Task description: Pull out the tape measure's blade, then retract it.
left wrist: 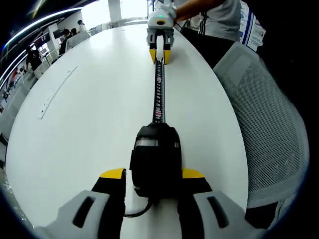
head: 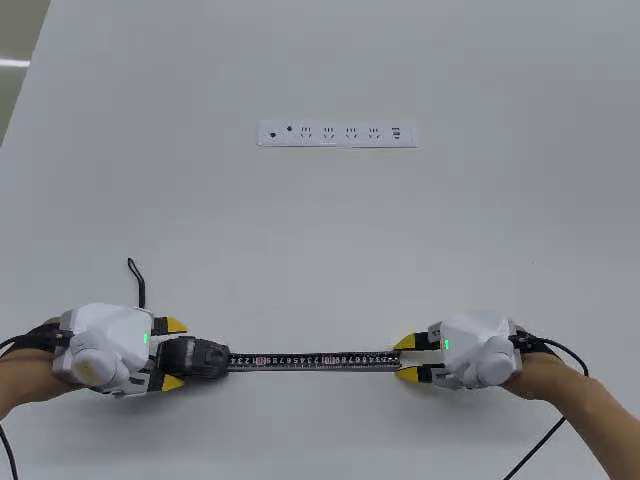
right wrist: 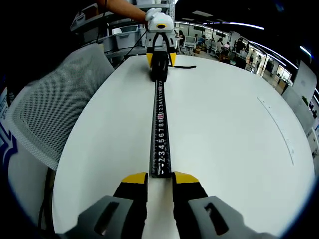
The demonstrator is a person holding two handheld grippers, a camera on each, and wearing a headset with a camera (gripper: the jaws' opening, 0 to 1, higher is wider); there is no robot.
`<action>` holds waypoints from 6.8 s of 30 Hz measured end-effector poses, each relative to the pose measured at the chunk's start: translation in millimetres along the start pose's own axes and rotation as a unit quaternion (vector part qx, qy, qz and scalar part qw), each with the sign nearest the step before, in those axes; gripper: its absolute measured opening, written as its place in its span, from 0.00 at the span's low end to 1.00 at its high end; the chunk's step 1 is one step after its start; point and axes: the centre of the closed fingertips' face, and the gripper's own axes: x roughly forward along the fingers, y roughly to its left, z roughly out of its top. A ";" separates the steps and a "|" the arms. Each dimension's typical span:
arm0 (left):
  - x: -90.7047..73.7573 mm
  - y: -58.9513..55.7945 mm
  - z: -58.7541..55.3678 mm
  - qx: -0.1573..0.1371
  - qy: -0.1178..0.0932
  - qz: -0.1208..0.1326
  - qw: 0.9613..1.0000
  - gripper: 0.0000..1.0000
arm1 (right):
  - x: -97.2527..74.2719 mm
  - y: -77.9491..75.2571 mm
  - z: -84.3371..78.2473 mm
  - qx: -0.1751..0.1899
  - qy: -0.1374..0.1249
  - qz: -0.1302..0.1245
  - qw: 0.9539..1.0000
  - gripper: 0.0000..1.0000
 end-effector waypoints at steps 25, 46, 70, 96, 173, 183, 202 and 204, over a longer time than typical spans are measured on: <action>-25.6 -1.9 -3.5 -0.097 -0.050 0.065 0.992 0.48 | -16.2 -1.6 3.0 0.115 0.006 -0.094 0.989 0.52; -49.1 -22.9 -12.3 -0.218 -0.104 0.160 0.957 0.76 | -39.3 18.2 29.9 0.224 -0.048 -0.188 0.955 0.79; -72.4 -52.3 -2.8 -0.298 -0.145 0.242 0.912 0.99 | -60.4 45.3 44.3 0.295 -0.081 -0.274 0.912 0.90; -94.1 -56.2 1.0 -0.375 -0.151 0.336 0.851 0.99 | -60.3 58.5 46.5 0.308 -0.085 -0.292 0.902 0.88; -13.1 4.3 6.6 -0.495 -0.158 0.448 0.727 0.72 | -13.1 0.6 11.4 0.059 -0.064 -0.076 0.993 0.35; -10.3 8.9 8.6 -0.488 -0.161 0.445 0.733 0.67 | -0.9 -7.7 2.9 0.049 -0.057 -0.054 0.996 0.26; -8.5 9.9 2.8 -0.490 -0.155 0.451 0.730 0.64 | -0.5 -4.8 2.5 0.051 -0.081 -0.036 0.995 0.13; -8.7 9.8 2.7 -0.490 -0.154 0.451 0.730 0.64 | -0.8 -4.6 3.3 0.051 -0.080 -0.035 0.995 0.12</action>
